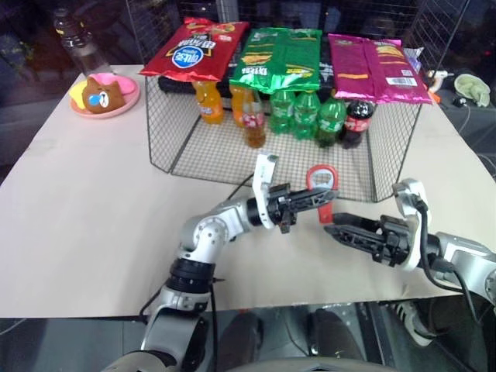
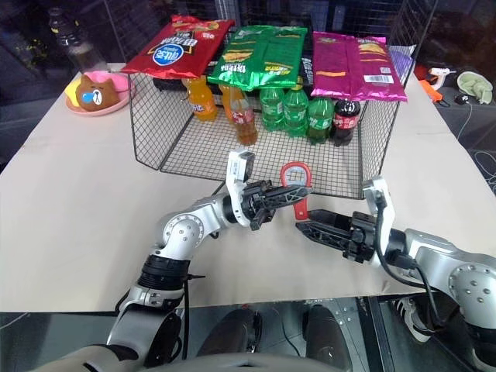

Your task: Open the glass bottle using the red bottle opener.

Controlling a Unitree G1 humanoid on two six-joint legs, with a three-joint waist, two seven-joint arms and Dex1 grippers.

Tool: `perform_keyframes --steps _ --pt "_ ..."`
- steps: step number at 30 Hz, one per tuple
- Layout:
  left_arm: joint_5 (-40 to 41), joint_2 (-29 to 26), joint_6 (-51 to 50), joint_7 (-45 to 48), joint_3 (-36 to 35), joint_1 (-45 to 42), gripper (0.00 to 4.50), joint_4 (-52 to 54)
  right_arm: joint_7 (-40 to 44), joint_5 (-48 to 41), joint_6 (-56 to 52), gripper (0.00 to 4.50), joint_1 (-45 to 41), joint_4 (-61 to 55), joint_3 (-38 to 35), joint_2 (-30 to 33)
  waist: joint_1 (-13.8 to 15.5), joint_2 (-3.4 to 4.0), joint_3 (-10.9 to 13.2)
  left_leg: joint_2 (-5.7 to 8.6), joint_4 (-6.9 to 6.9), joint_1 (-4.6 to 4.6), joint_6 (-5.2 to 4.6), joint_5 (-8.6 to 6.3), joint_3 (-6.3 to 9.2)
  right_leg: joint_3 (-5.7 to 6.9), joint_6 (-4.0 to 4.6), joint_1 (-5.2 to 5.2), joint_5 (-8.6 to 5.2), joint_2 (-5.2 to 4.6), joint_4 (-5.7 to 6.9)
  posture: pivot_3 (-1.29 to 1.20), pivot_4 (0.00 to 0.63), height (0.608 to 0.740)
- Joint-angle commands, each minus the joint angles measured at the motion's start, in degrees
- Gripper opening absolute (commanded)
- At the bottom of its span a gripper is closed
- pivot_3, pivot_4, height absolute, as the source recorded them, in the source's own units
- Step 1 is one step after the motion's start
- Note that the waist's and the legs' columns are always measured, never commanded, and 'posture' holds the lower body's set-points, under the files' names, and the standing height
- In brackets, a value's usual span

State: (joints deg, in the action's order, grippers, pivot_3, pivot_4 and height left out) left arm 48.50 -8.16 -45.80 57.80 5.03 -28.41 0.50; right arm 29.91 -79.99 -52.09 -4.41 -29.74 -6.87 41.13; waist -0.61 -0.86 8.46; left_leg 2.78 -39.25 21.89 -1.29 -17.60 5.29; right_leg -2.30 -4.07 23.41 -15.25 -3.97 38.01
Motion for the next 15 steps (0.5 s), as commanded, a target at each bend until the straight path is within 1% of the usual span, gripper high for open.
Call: perform_keyframes --steps 1,9,10,12,13,15 --pt "0.5 0.3 0.1 0.9 0.2 -1.0 0.09 0.8 -0.4 0.4 0.7 2.88 -1.9 -2.5 0.6 -1.1 0.2 0.0 0.0 0.02 0.0 0.01 0.0 0.0 0.0 0.0 0.0 0.01 0.0 -0.02 -0.01 0.0 0.15 0.74" --pt "0.5 0.7 0.1 0.6 0.4 -0.6 0.09 1.0 -2.5 1.4 -0.2 2.88 -4.5 -2.4 2.3 -2.3 0.2 0.0 0.0 0.03 0.01 0.02 0.0 0.0 0.03 0.03 0.0 0.01 0.0 -0.04 -0.03 0.0 0.15 0.74" --pt "0.4 0.9 0.2 0.6 0.6 -0.4 0.09 1.1 -2.7 1.4 -0.3 2.36 -4.7 -2.3 2.5 -2.4 0.2 0.0 0.0 0.02 0.01 0.02 0.0 0.0 0.04 0.03 0.0 0.01 0.0 -0.04 -0.02 0.0 0.15 0.74" --pt "0.3 1.0 0.2 0.7 0.7 -0.3 0.09 1.1 -2.9 1.5 -0.6 1.63 -4.9 -2.2 2.6 -2.4 0.2 0.0 0.0 0.03 0.01 0.03 0.0 0.0 0.03 0.02 0.0 0.01 0.0 -0.04 -0.03 0.0 0.15 0.74" --pt "0.2 1.1 0.3 0.7 0.7 -0.3 0.09 1.1 -2.9 1.5 -0.8 1.18 -5.0 -2.2 2.6 -2.3 0.2 0.0 0.0 0.03 0.01 0.03 0.0 0.0 0.03 0.03 0.0 0.01 0.0 -0.05 -0.03 0.0 0.15 0.74" --pt "0.2 1.2 0.3 0.7 0.6 -0.3 0.09 1.1 -2.9 1.9 -1.2 0.1 -5.1 -2.2 2.8 -2.0 0.1 0.0 0.0 0.04 0.0 0.03 0.0 0.0 0.02 0.02 0.0 0.01 0.0 -0.05 -0.03 0.0 0.15 0.74"
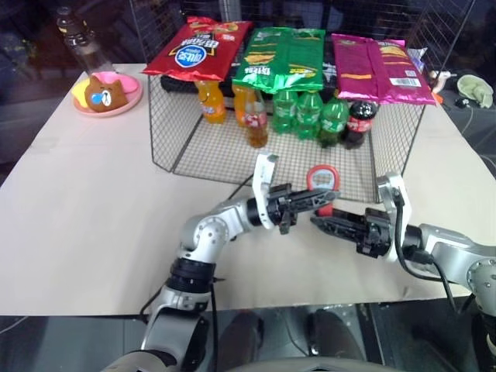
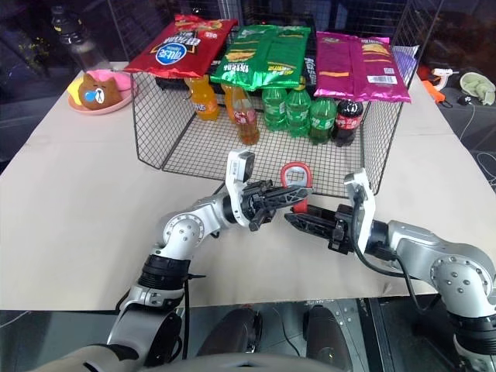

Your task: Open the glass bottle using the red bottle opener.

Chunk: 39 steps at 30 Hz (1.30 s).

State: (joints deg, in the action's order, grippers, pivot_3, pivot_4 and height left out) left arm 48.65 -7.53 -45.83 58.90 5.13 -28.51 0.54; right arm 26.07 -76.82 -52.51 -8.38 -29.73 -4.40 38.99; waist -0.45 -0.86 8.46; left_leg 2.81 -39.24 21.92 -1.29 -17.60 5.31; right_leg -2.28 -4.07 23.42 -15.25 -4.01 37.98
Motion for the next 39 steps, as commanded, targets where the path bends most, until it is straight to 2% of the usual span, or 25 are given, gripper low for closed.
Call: perform_keyframes --steps 1,13,14,15,18,23,25,27,29,31,34,39 --pt "0.1 0.7 0.3 -0.4 0.5 -0.2 0.09 1.0 1.0 -1.1 -1.1 0.04 -1.1 -2.2 0.4 0.4 -0.1 0.0 0.0 0.0 0.0 0.0 0.0 0.0 0.0 0.0 0.0 0.01 0.0 0.0 0.0 0.0 0.15 0.74" --pt "1.2 2.1 -0.6 -2.7 -0.9 -0.5 0.09 -0.2 -0.6 1.0 -1.7 0.04 -0.5 -0.6 0.4 -0.3 -0.1 0.0 0.0 -0.01 0.0 0.0 0.0 0.0 0.0 0.0 0.0 0.0 0.0 0.0 0.01 0.0 0.15 0.74" --pt "1.2 2.0 -0.7 -2.8 -0.9 -0.4 0.79 0.2 -0.8 1.1 -1.6 0.0 -0.3 -0.5 0.2 -0.4 -0.1 0.0 0.0 -0.01 0.0 0.0 0.0 0.0 0.0 0.0 0.0 0.01 0.0 0.01 0.01 0.0 0.15 0.74" --pt "1.4 1.9 -1.0 -2.8 -0.9 -0.2 0.93 0.7 -1.1 1.2 -1.5 0.0 0.0 -0.4 0.0 -0.5 0.0 0.0 0.0 -0.01 0.0 -0.01 0.0 0.0 0.0 0.0 0.0 0.01 0.0 0.0 0.01 0.0 0.15 0.74" --pt "2.3 1.5 -1.2 -3.5 -1.6 0.2 2.13 2.4 -1.8 2.0 -0.8 0.0 1.2 0.2 -1.6 -0.6 0.0 0.0 0.0 -0.01 0.0 0.01 0.0 0.0 0.0 0.0 0.0 0.01 0.0 0.0 0.01 0.0 0.15 0.74" --pt "2.8 -0.3 0.0 -4.6 -3.8 0.9 4.45 5.4 -1.9 3.1 0.6 0.0 5.3 0.4 -6.5 0.8 0.0 0.0 0.0 -0.01 0.0 0.0 0.0 0.0 0.0 -0.01 0.0 0.01 0.0 0.0 0.01 0.0 0.15 0.74" --pt "0.7 -0.8 2.9 -6.1 -5.1 0.5 4.48 5.8 -2.4 3.6 1.9 0.0 6.7 0.2 -9.0 0.5 0.0 0.0 0.0 -0.01 0.0 0.0 0.0 0.0 0.0 -0.01 0.0 0.0 0.0 0.0 0.01 0.0 0.15 0.74" --pt "-7.9 -0.5 13.3 -9.8 -5.2 -0.9 4.48 3.2 -2.4 4.0 3.7 0.0 7.4 -0.1 -11.4 -0.3 0.1 0.0 0.0 -0.01 0.0 -0.02 0.0 0.0 -0.02 -0.03 0.0 0.0 0.0 0.0 0.02 0.0 0.15 0.74" --pt "-18.1 -0.8 25.7 -13.5 -4.2 -2.8 4.48 -2.4 -0.2 2.5 5.3 0.0 8.2 -1.1 -13.4 -1.2 0.3 0.0 0.0 0.0 0.0 -0.03 0.0 0.0 -0.05 -0.04 -0.01 0.0 0.01 0.01 0.02 0.0 0.15 0.74" --pt "-24.8 -0.4 35.8 -17.1 -4.5 -5.1 4.48 -9.3 1.0 1.9 6.5 0.0 8.7 -2.1 -14.2 -2.0 0.7 0.0 0.0 0.01 0.0 -0.05 0.01 0.01 -0.06 -0.04 -0.02 -0.02 0.02 0.02 0.02 0.0 0.15 0.74" --pt "-31.3 0.3 46.2 -24.3 -6.5 -8.8 4.48 -18.4 1.7 7.7 10.6 0.0 8.6 -3.9 -13.2 -3.3 1.2 -0.02 0.0 0.01 0.01 -0.03 0.0 0.0 -0.08 -0.06 -0.02 0.0 0.02 0.0 0.01 0.0 0.15 0.74" --pt "-39.7 -0.6 57.1 -35.0 -7.8 -14.3 4.48 -32.6 2.7 16.5 15.2 0.0 8.4 -5.9 -10.7 -3.8 1.2 -0.03 0.0 0.07 0.0 0.05 0.0 0.0 -0.07 -0.04 -0.04 0.07 0.03 -0.01 -0.02 0.0 0.15 0.74"
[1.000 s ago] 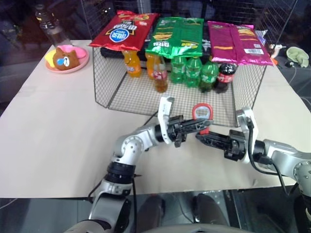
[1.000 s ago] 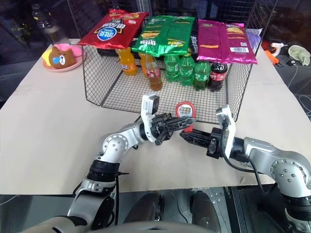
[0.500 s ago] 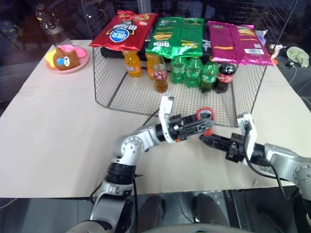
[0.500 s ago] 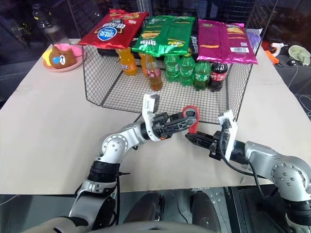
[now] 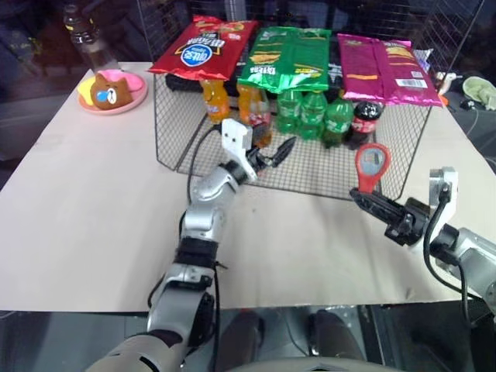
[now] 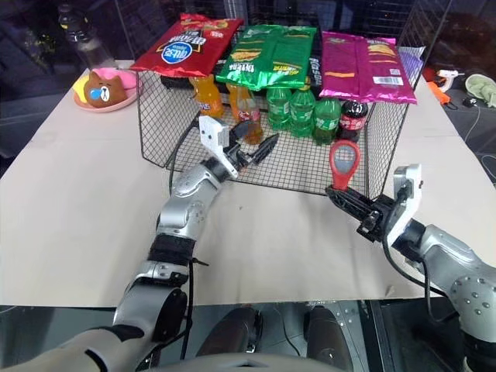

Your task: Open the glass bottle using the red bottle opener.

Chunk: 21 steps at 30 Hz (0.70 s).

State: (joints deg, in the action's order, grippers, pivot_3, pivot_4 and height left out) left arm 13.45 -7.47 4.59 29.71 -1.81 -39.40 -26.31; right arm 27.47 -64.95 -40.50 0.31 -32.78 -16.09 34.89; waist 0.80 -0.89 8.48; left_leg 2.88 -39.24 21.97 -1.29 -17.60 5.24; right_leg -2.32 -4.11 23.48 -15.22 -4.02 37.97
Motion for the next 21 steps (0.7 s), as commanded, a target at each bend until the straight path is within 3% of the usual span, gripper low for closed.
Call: perform_keyframes --steps 1,9,21 --pt "-6.0 -1.1 8.7 -8.3 -1.2 -5.0 4.48 -9.0 1.5 6.5 4.0 0.0 -0.2 -3.1 1.7 0.3 0.0 0.0 0.0 0.01 0.0 0.01 0.0 0.0 0.01 0.01 0.0 0.0 0.0 0.0 0.0 0.0 0.15 0.74" --pt "-11.0 -2.0 17.7 -14.9 -1.2 -14.9 4.48 -27.8 2.8 12.8 6.6 0.0 1.5 -3.0 4.2 -0.5 -0.1 -0.02 0.0 0.06 0.0 0.03 0.0 0.0 0.01 0.02 -0.01 0.05 0.0 0.0 0.02 0.0 0.15 0.74" --pt "-13.1 -0.8 19.0 -16.3 -1.7 -25.5 4.48 -44.6 1.8 15.1 6.6 0.0 0.2 -3.1 5.1 -2.4 -0.2 -0.04 0.0 0.2 0.0 0.02 0.0 0.0 0.02 0.05 -0.01 0.06 0.0 0.02 0.08 0.0 0.15 0.74"
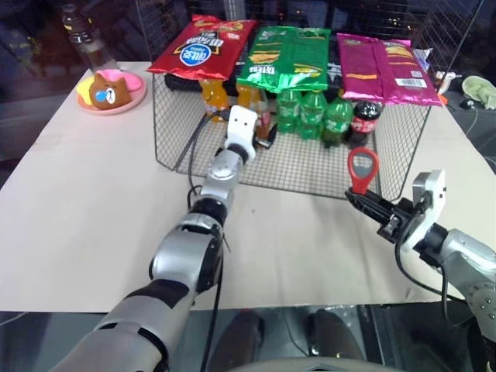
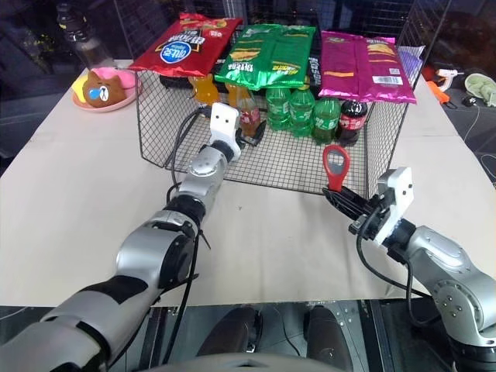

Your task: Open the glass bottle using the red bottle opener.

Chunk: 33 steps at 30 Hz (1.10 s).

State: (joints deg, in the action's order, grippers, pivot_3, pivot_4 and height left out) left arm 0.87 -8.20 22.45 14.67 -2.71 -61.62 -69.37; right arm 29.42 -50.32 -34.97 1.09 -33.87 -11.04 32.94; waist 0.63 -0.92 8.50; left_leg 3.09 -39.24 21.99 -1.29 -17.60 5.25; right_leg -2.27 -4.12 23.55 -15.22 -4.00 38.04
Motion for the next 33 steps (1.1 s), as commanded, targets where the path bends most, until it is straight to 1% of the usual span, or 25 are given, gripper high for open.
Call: perform_keyframes --steps 1,12,15,16,17,18,24,27,33 --pt "-0.6 -0.1 0.9 -1.6 -1.0 -3.9 4.48 -2.2 -0.2 0.6 1.0 0.0 -0.6 -2.0 0.2 -0.6 0.0 0.0 0.0 0.01 0.0 0.0 0.0 0.0 0.0 0.0 0.0 0.0 0.0 0.0 0.01 0.0 0.15 0.74" --pt "-3.8 -0.3 -3.1 -7.2 -0.8 -8.1 4.48 -6.1 -2.0 0.7 0.7 0.0 -0.1 -2.2 -0.5 -1.2 -0.1 0.0 0.0 0.04 -0.01 0.0 0.0 0.0 0.0 -0.01 0.0 0.02 0.0 -0.01 0.04 0.0 0.15 0.74" --pt "-4.1 0.0 -4.7 -7.8 -1.6 -9.2 3.77 -6.8 -2.3 0.7 0.7 0.0 -0.2 -2.3 -0.1 -1.4 -0.1 0.0 0.0 0.06 -0.01 0.01 0.0 0.0 0.0 -0.01 0.0 0.02 0.0 -0.01 0.05 0.0 0.15 0.74" --pt "-4.3 0.1 -5.1 -7.8 -1.7 -9.4 3.24 -6.9 -2.5 0.7 0.7 0.0 -0.4 -2.2 -0.1 -1.6 -0.1 0.0 0.0 0.06 -0.02 0.01 0.0 0.0 0.0 -0.01 0.0 0.03 0.0 -0.01 0.05 0.0 0.15 0.74" --pt "-4.5 0.2 -5.4 -7.7 -1.7 -9.7 2.82 -7.0 -2.6 0.7 0.7 0.0 -0.5 -2.2 -0.1 -1.6 -0.1 0.0 0.0 0.06 -0.02 0.01 0.0 0.0 -0.01 -0.01 0.0 0.03 0.0 -0.01 0.05 0.0 0.15 0.74" --pt "-4.6 0.2 -5.6 -7.7 -1.8 -10.0 2.55 -7.1 -2.6 0.7 0.7 0.0 -0.6 -2.1 0.0 -1.7 -0.2 0.0 0.0 0.06 -0.03 0.0 0.0 0.0 -0.01 -0.01 0.0 0.02 0.0 -0.01 0.05 0.0 0.15 0.74" --pt "-4.6 0.3 -5.8 -6.7 -2.2 -10.3 2.55 -7.1 -2.6 1.2 0.8 0.0 -0.5 -2.0 0.4 -2.1 -0.5 0.0 0.0 0.07 -0.04 0.0 0.0 0.0 -0.01 -0.02 0.0 0.03 0.0 -0.02 0.09 0.0 0.15 0.74" --pt "-3.5 0.6 -4.5 -4.5 -2.9 -9.7 2.55 -6.2 -2.8 1.4 0.7 0.0 -0.3 -2.3 0.2 -2.1 -0.5 0.0 0.0 0.07 -0.06 0.01 0.0 0.0 -0.01 -0.02 0.0 0.04 0.0 -0.02 0.11 0.0 0.15 0.74" --pt "-3.0 0.7 -1.6 4.4 -1.8 -6.2 2.55 -2.0 -2.9 1.5 0.7 0.0 0.0 -2.5 -0.1 -2.0 -0.7 0.0 0.0 0.09 -0.06 0.02 0.0 0.0 0.0 -0.02 0.0 0.04 0.0 -0.03 0.11 0.0 0.15 0.74"
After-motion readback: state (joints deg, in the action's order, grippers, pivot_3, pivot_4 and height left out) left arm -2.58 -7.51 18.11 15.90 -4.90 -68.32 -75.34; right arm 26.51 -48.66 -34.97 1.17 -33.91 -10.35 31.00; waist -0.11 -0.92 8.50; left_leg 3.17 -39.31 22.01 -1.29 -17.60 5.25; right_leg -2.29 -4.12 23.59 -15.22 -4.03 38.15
